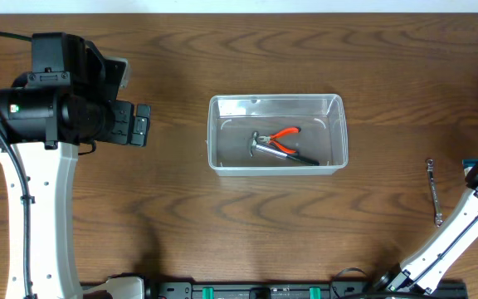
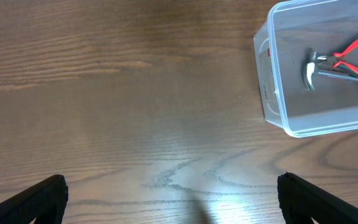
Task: Pack container
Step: 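Lift the screwdriver and carry it left over the clear container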
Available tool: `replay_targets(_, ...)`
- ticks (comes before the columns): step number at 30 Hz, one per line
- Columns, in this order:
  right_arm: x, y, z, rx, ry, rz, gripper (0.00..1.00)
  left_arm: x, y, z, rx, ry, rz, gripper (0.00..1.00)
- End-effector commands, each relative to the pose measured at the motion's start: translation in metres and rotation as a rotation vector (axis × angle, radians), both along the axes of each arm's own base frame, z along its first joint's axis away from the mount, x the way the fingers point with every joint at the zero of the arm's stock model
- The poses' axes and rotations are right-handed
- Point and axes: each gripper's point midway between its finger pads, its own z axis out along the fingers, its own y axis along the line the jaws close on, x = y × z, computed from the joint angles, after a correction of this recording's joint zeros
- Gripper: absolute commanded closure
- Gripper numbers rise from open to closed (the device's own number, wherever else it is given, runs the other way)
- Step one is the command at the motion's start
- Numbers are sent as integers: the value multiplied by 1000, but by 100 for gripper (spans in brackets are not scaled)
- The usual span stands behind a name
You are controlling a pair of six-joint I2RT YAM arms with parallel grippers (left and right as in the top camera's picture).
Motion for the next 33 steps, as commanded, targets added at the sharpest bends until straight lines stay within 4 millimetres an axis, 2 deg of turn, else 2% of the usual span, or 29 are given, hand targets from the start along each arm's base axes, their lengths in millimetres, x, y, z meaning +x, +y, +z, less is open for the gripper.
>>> replay_targets(1, 29, 7, 56, -63, -87, 19, 99, -1, 1, 3, 8, -8, 6, 2)
replay_targets(3, 38, 16, 85, -80, -121, 42, 99, -1, 1, 3, 9, -8, 5, 2)
replay_targets(5, 48, 38, 119, -70, -171, 87, 99, -1, 1, 3, 8, -8, 6, 2)
replay_targets(9, 57, 108, 180, 34, -263, 224, 99, -1, 1, 3, 8, -8, 6, 2)
replay_targets(11, 56, 141, 203, 57, -278, 276, 99, -1, 1, 3, 8, -8, 6, 2)
replay_targets(15, 50, 199, 243, 59, -289, 370, 99, -1, 1, 3, 8, -8, 6, 2)
replay_targets(18, 36, 251, 269, 57, -281, 476, 99, -1, 1, 3, 8, -8, 6, 2)
replay_targets(24, -7, 357, 299, 55, -226, 756, 99, 0, 1, 3, 9, -12, 6, 2)
replay_targets(27, -13, 400, 307, 46, -224, 807, 99, 1, 1, 4, 9, -16, 6, 2)
replay_targets(30, -20, 440, 309, 14, -222, 905, 99, 1, 1, 4, 9, -18, 6, 2)
replay_targets(33, -24, 466, 301, -76, -176, 949, 99, 1, 1, 4, 9, -18, 6, 2)
